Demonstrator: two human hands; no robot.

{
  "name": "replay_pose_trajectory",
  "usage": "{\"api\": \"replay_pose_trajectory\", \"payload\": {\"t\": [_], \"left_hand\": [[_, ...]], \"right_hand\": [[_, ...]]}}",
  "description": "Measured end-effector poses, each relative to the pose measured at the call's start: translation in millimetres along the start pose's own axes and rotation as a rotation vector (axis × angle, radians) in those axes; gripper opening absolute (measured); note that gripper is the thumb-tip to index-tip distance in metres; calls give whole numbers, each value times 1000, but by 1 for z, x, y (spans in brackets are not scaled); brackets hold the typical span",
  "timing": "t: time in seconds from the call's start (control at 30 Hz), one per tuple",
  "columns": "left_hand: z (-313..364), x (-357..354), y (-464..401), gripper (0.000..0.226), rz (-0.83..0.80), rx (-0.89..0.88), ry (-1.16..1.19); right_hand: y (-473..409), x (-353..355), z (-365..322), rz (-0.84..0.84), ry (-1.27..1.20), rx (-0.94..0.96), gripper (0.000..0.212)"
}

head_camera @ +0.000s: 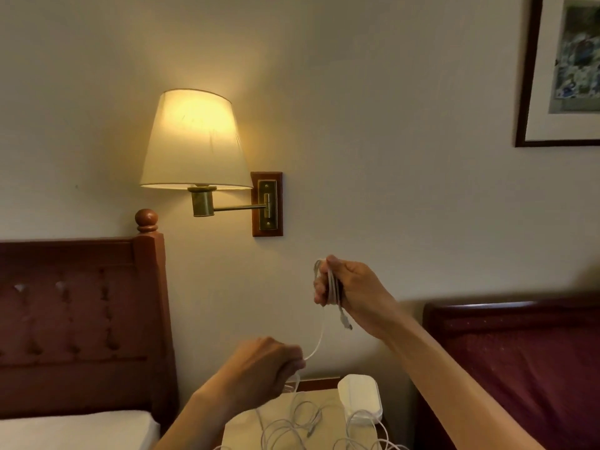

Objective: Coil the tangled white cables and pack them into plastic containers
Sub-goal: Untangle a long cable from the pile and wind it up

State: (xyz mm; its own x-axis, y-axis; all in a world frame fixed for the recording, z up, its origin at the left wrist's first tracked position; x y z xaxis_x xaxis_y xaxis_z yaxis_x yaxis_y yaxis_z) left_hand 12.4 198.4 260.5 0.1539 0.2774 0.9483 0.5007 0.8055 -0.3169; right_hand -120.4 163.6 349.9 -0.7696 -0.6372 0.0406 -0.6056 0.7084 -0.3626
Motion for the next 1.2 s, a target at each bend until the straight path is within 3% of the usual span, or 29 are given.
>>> {"api": "replay_pose_trajectory", "payload": {"t": [0.2, 0.43, 0.57, 0.7, 0.83, 0.97, 1.03, 1.1, 1.17, 1.2], "left_hand": [[34, 65, 6, 24, 310, -114, -155], [24, 90, 2, 34, 489, -66, -280], [6, 91, -5, 40, 502, -37, -150], [-13, 84, -13, 34, 497, -84, 198], [-42, 64, -12, 35, 498, -40, 466], [-80, 22, 3, 34, 525, 119, 501], [-88, 3, 13, 29, 471, 257, 423], [-69, -15, 14, 30, 195, 321, 319], [-28, -21, 7, 36, -84, 214, 151], [-5, -16, 4, 40, -143, 122, 105]], "right_hand": [[-1, -10, 19, 6, 432, 67, 35], [8, -19, 32, -72, 480, 37, 37], [14, -23, 37, -81, 185, -103, 42], [20, -29, 30, -183, -184, -205, 45], [21, -22, 12, -222, -419, -182, 44], [19, -10, -2, -170, -525, -128, 41], [16, 1, -8, -111, -519, -95, 41], [12, 8, -8, -54, -419, -81, 42], [6, 10, -3, -2, -281, -65, 43], [4, 9, 0, 24, -172, -51, 43]]}}
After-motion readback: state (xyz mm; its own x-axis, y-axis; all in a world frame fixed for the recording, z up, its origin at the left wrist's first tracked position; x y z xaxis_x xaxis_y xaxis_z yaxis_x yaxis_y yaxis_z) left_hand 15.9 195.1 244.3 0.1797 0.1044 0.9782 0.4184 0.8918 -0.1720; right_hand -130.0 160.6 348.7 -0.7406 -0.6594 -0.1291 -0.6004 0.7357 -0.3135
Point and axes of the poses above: each hand's wrist, its own y-axis away from the middle knuckle, its own x-axis out of the back of the hand, z = x × y, the point moved 7 cm from there along -y, towards the middle knuckle, and after that the axes turned 8 degrees about -z, right-handed, at the moved point
